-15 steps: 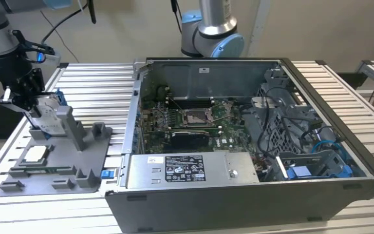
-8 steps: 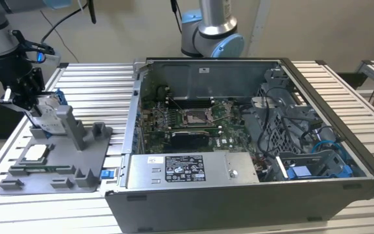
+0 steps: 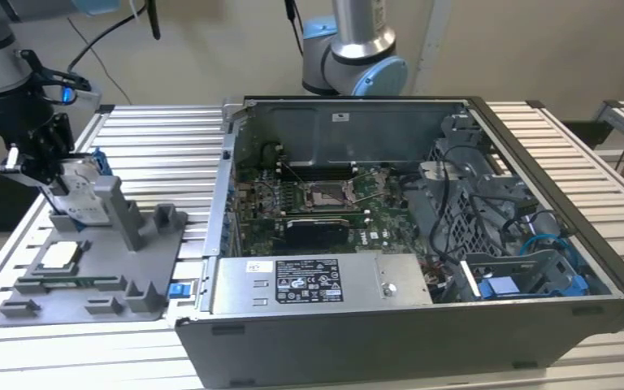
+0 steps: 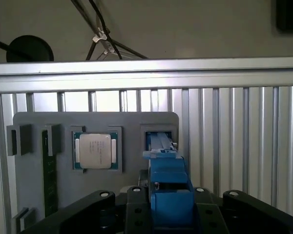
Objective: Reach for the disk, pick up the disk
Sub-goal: 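Pick up the disk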
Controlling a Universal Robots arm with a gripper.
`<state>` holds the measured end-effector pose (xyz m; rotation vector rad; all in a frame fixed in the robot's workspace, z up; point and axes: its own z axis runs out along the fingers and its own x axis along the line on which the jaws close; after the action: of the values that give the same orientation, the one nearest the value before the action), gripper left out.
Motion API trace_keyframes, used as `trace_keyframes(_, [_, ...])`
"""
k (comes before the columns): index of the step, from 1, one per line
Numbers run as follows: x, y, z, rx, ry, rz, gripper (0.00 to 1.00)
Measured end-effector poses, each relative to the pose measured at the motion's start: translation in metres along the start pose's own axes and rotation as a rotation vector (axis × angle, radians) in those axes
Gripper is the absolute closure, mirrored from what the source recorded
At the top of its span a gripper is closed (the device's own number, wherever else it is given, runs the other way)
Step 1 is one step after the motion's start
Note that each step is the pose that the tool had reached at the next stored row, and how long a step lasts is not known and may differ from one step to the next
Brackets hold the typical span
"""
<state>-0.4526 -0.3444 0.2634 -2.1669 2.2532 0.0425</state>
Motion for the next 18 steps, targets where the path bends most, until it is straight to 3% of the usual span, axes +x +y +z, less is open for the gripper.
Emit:
trace_keyframes(7, [-0.0001,0.0000,-0.0007,-0.0008,0.0012,-0.034,1.00])
trace_keyframes(18, [-0.0002,0.0001,-0.0058,-0.0011,0.0014,-0.040,1.00])
